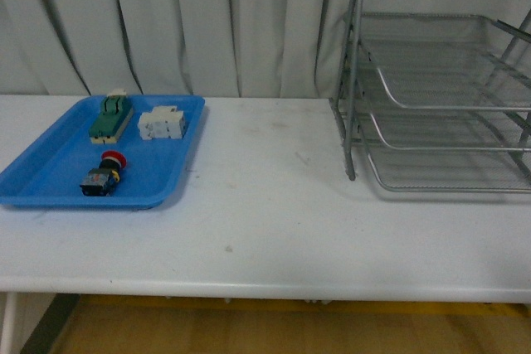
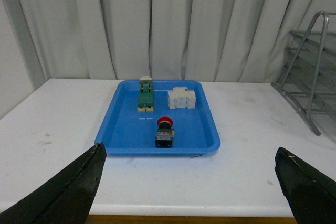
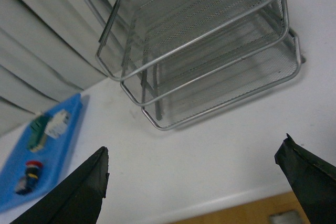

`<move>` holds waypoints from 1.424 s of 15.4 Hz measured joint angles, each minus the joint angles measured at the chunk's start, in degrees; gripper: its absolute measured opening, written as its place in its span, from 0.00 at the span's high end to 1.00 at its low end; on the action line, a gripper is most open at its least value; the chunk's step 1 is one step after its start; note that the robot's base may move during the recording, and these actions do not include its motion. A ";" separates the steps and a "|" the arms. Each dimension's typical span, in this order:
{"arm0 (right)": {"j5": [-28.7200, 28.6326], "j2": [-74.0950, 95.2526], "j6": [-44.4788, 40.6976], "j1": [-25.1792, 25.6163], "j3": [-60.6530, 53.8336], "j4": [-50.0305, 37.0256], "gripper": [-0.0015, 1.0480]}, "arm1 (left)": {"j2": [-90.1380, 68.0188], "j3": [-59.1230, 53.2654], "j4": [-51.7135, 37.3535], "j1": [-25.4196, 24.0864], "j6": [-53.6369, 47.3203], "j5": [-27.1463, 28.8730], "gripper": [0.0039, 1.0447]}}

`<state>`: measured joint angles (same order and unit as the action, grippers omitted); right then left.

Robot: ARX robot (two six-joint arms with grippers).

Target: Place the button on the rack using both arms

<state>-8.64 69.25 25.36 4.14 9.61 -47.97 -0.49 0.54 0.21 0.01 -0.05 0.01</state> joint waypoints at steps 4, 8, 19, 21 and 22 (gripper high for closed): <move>-0.70 23.08 16.85 -1.31 7.80 -16.87 0.06 | 0.00 0.00 0.00 0.00 0.00 -0.02 0.06; -0.07 31.54 23.87 -2.73 12.13 -18.86 0.06 | 0.00 0.00 0.00 0.00 0.00 -0.02 0.06; 2.67 55.06 38.69 -5.05 39.85 -9.40 0.06 | 0.00 0.00 0.00 0.00 0.00 0.00 0.06; 3.78 58.29 39.50 -5.68 45.59 -5.97 0.06 | 0.00 0.00 -0.02 0.00 0.00 -0.02 0.06; 4.22 59.60 40.22 -5.81 47.67 -4.57 0.15 | 0.00 0.00 0.02 0.00 0.00 -0.02 0.06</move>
<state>-4.43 128.86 65.58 -1.67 57.28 -52.53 -0.49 0.54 0.23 0.01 -0.05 -0.01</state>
